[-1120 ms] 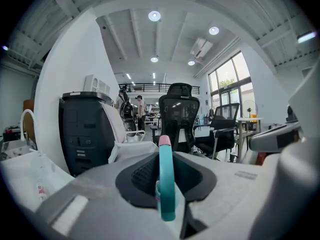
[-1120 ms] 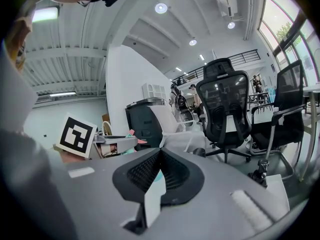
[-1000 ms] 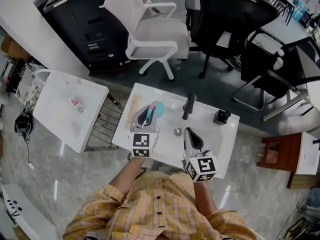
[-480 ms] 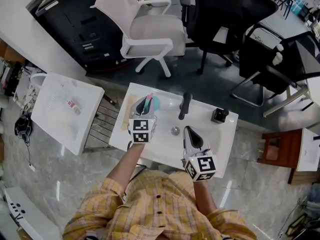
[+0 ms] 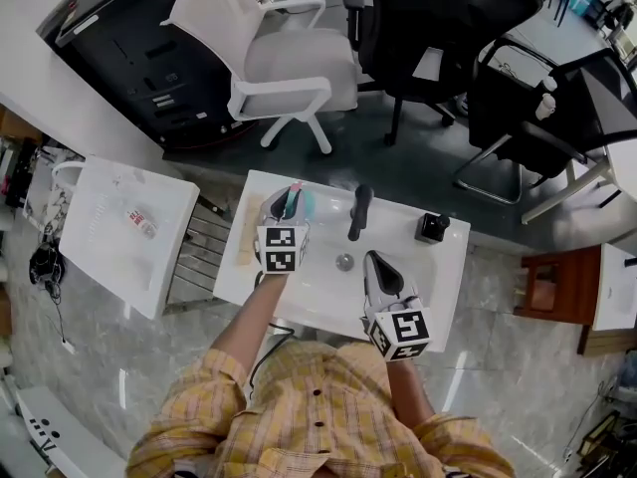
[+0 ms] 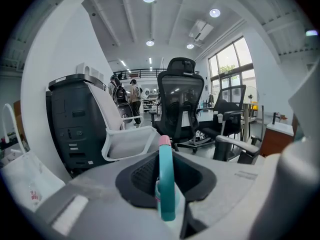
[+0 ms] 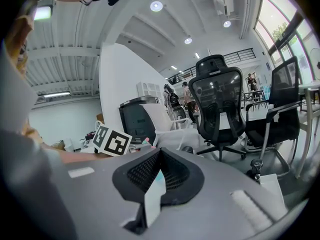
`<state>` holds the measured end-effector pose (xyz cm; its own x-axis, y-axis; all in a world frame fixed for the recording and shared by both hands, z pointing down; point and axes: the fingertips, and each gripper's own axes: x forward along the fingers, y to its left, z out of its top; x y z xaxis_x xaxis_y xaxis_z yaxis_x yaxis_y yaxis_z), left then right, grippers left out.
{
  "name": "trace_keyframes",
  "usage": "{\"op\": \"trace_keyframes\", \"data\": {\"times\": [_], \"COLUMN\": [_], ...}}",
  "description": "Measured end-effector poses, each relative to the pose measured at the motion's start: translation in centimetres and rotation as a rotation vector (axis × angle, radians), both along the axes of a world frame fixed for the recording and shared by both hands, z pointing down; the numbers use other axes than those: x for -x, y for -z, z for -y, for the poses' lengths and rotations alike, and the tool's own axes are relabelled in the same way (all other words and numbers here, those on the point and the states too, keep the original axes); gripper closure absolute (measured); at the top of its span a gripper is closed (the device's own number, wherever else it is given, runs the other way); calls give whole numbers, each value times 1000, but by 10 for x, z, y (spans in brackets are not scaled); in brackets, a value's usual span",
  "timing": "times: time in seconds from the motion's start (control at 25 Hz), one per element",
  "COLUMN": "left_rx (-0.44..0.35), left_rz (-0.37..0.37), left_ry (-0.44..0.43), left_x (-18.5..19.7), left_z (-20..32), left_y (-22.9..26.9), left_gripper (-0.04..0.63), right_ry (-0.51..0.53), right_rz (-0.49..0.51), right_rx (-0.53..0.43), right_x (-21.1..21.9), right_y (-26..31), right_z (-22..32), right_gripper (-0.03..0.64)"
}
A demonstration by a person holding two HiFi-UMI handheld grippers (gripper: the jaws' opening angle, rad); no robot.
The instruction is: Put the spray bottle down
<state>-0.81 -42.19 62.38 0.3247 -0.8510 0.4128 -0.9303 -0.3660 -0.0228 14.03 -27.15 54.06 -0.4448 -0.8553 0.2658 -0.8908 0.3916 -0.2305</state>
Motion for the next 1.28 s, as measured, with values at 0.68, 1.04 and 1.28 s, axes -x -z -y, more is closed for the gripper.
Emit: {"op": "trace_keyframes", "data": {"times": [0.68, 1.04, 1.28], "left_rx": [5, 19, 25], "left_rz": [-7, -31, -43], "left_ry": [-11, 2, 12], "left_x": [-7, -3, -2], "left_z": [37, 42, 48], "left_y": [-10, -19, -18], "left_gripper": [528, 528, 528], "right_ry": [-40, -54, -58], "right_rz": [4, 7, 4], "right_rx": [29, 33, 34], "right_x": [-16, -21, -24], "right_y": [-9, -10, -10], "right_z": [-1, 3, 2], "right_gripper": [615, 615, 615]}}
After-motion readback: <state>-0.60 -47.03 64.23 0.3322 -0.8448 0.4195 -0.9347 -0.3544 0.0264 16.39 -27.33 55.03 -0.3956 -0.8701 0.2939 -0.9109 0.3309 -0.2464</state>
